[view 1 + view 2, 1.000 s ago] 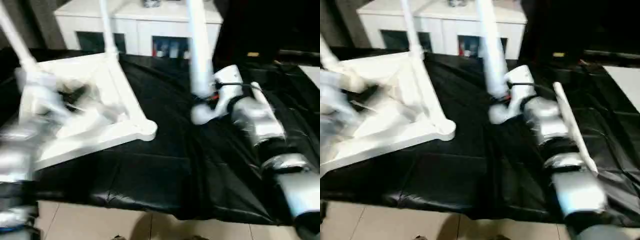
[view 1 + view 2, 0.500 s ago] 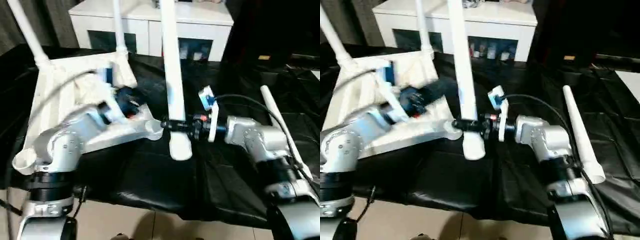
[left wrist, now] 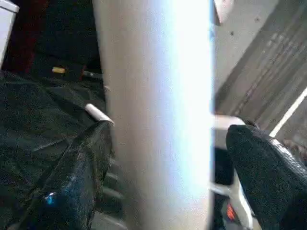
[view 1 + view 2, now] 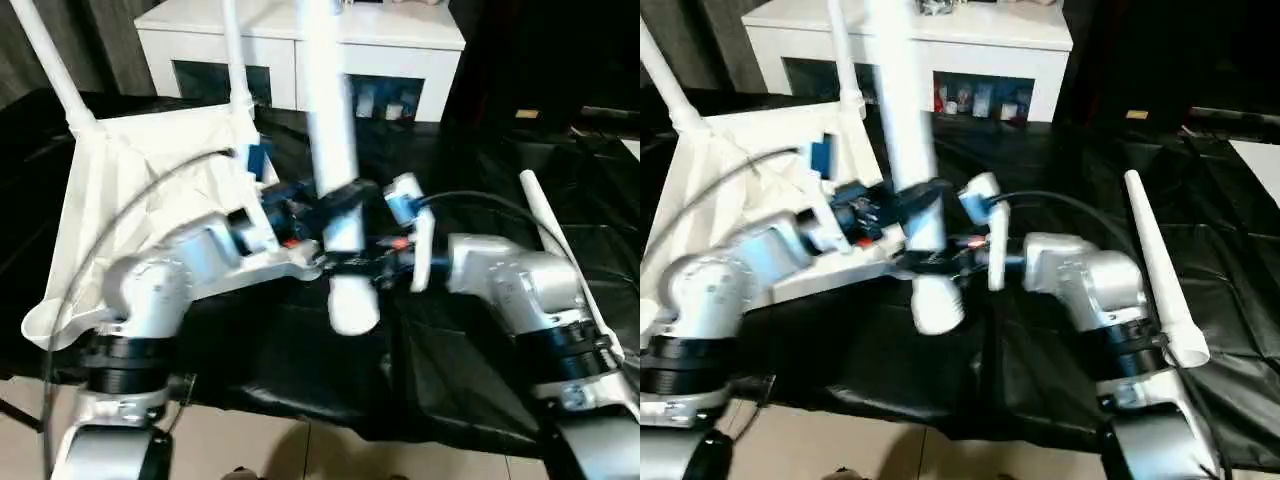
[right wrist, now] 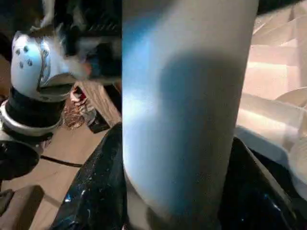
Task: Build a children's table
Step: Insert table leg to table base
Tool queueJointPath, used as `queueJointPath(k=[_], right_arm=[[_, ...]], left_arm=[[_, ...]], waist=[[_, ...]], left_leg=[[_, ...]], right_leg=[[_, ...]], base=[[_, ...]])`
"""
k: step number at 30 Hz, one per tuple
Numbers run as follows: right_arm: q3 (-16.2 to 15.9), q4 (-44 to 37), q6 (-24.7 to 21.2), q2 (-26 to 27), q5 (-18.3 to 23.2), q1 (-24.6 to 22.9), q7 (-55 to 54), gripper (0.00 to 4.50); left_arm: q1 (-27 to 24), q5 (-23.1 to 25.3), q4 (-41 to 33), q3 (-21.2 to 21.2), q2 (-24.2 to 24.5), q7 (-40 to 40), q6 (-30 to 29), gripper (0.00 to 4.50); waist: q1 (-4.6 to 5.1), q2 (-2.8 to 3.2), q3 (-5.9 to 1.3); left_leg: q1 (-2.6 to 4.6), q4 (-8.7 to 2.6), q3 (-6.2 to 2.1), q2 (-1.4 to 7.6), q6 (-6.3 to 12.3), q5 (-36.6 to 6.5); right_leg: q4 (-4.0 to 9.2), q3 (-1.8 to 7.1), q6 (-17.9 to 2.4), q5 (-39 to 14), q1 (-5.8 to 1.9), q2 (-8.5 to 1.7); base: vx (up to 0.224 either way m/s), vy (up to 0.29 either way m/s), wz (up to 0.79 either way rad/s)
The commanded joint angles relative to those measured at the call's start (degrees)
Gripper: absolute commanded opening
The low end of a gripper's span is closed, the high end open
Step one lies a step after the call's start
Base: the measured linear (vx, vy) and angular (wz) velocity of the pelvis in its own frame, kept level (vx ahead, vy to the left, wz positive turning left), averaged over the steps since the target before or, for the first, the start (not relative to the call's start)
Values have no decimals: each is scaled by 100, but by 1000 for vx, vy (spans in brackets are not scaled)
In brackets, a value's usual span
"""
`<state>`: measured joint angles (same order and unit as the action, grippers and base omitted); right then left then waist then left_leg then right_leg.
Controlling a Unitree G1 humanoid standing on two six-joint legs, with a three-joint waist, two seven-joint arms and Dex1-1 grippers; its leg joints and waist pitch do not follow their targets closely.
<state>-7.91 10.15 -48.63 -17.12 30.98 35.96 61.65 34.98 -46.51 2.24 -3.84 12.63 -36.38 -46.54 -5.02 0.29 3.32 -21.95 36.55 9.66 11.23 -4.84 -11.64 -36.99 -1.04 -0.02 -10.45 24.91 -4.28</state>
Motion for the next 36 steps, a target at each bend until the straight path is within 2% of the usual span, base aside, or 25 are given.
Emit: queueJointPath(k=[1, 4, 6, 10, 14, 15, 19, 20, 30, 36], right_arm=[[-8, -212, -13, -52, 58, 5, 35, 184], [2, -254, -31, -69, 73, -14, 33, 184], [-13, -295, -37, -114, 115, -31, 64, 184], [-23, -343, -53, -157, 135, -68, 123, 184], [-68, -426, -68, -230, 129, -139, 214, 184], [-96, -445, -65, -251, 148, -144, 241, 184], [-141, -456, -58, -263, 176, -140, 278, 184], [-169, -456, -48, -277, 167, -136, 297, 184], [-171, -411, 7, -320, 134, -110, 380, 184], [-173, -339, 114, -316, 61, -83, 391, 184]], left_arm=[[136, 6, 135, -119, -6, 127, -65, 417], [173, -172, 162, -295, -34, 106, -51, 417], [202, -564, 160, -524, -55, 26, -237, 389], [168, -741, 114, -545, 43, -124, -476, 369], [38, -632, -23, -309, 266, -441, -680, 325], [27, -658, -52, -239, 287, -497, -750, 325], [41, -660, -85, -105, 304, -585, -804, 292], [60, -635, -74, -60, 314, -605, -789, 287], [180, -683, 74, -257, 373, -634, -793, 202], [195, -560, 120, -260, 419, -514, -741, 186]], waist=[[6, 24, -425], [4, 23, -428], [-1, 19, -435], [0, 10, -420], [-4, 27, -413], [-2, 41, -414], [-4, 28, -415], [-4, 43, -414], [-2, 53, -416], [-1, 63, -413]], left_leg=[[65, -474, 2, 51, -53, -786], [66, -472, 2, 55, -70, -777], [58, -466, 4, 48, -71, -705], [59, -468, 11, 43, -43, -788], [69, -487, -2, 60, -54, -821], [74, -483, 2, 58, -65, -836], [65, -482, 3, 59, -77, -831], [66, -484, 0, 59, -79, -840], [71, -485, -2, 58, -90, -867], [75, -488, -4, 60, -112, -917]], right_leg=[[428, 121, -1209, -663, -401, -192], [420, 119, -1235, -626, -399, -197], [397, 117, -1312, -465, -409, -196], [415, 117, -1307, -581, -405, -192], [421, 119, -1213, -753, -391, -198], [425, 120, -1222, -748, -384, -197], [421, 121, -1263, -707, -395, -203], [420, 122, -1264, -697, -394, -202], [419, 117, -1297, -634, -396, -197], [425, 117, -1298, -678, -394, -200]], base=[[0, 0, 0], [0, 0, 0], [0, 0, 0], [0, 0, 0], [0, 0, 0], [0, 0, 0], [0, 0, 0], [0, 0, 0], [0, 0, 0], [0, 0, 0]])
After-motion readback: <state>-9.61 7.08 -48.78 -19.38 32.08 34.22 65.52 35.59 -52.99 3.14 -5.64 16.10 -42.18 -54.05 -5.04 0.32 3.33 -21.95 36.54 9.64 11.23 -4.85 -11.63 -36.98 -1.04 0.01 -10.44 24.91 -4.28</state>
